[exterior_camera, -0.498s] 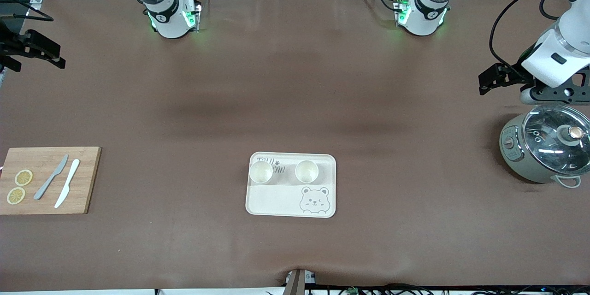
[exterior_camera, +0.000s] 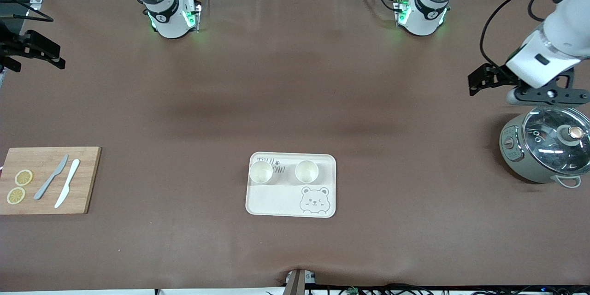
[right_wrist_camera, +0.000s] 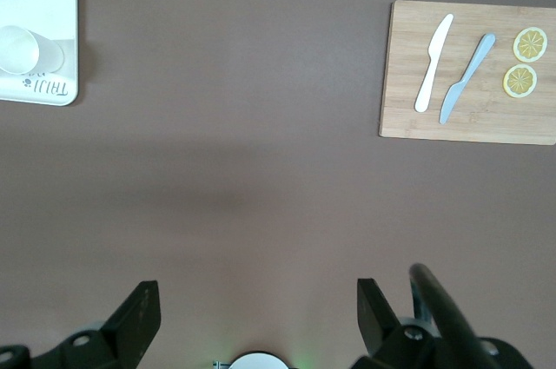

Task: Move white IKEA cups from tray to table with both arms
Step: 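Move the left gripper from the pot toward the cups on the tray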

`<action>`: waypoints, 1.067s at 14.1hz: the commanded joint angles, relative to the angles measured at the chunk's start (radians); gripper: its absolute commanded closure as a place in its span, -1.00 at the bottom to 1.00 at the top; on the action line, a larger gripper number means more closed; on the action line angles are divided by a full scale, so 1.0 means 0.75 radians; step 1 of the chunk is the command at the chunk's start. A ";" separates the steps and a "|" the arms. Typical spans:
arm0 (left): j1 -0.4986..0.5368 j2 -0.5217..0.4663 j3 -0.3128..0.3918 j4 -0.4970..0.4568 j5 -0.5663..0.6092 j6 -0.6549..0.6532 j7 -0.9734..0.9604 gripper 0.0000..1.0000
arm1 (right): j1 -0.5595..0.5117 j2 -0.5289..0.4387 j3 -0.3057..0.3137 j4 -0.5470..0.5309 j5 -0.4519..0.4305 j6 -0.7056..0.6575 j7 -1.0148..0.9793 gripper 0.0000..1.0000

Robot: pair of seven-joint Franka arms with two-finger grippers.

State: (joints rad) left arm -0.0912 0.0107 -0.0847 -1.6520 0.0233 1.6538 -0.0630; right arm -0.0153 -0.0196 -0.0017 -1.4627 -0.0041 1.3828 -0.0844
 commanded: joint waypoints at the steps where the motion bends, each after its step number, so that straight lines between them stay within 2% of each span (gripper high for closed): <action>1: -0.013 0.039 -0.012 0.024 -0.009 0.030 -0.022 -1.00 | -0.025 0.004 0.017 0.011 -0.001 0.001 -0.014 -1.00; 3: -0.038 0.112 -0.014 0.110 -0.011 0.039 -0.041 -1.00 | -0.021 0.006 0.017 0.011 0.001 0.007 -0.014 -1.00; 5: -0.093 0.255 -0.012 0.251 0.002 0.035 -0.098 -1.00 | -0.027 0.008 0.017 0.011 0.001 0.001 -0.014 -1.00; 8: -0.177 0.433 -0.010 0.386 0.004 0.035 -0.145 -1.00 | -0.029 0.016 0.017 0.009 -0.003 0.001 -0.018 -1.00; 12: -0.355 0.733 0.021 0.623 0.004 0.063 -0.300 -1.00 | -0.031 0.022 0.017 0.009 -0.003 -0.001 -0.018 -1.00; 15: -0.461 0.881 0.062 0.754 0.002 0.135 -0.368 -1.00 | -0.031 0.036 0.015 0.009 -0.021 -0.001 -0.018 -1.00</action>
State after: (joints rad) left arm -0.3911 0.5806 -0.0720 -1.2170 0.0217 1.7642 -0.3176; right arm -0.0165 -0.0036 -0.0032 -1.4629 -0.0043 1.3849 -0.0844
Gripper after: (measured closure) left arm 0.000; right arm 0.000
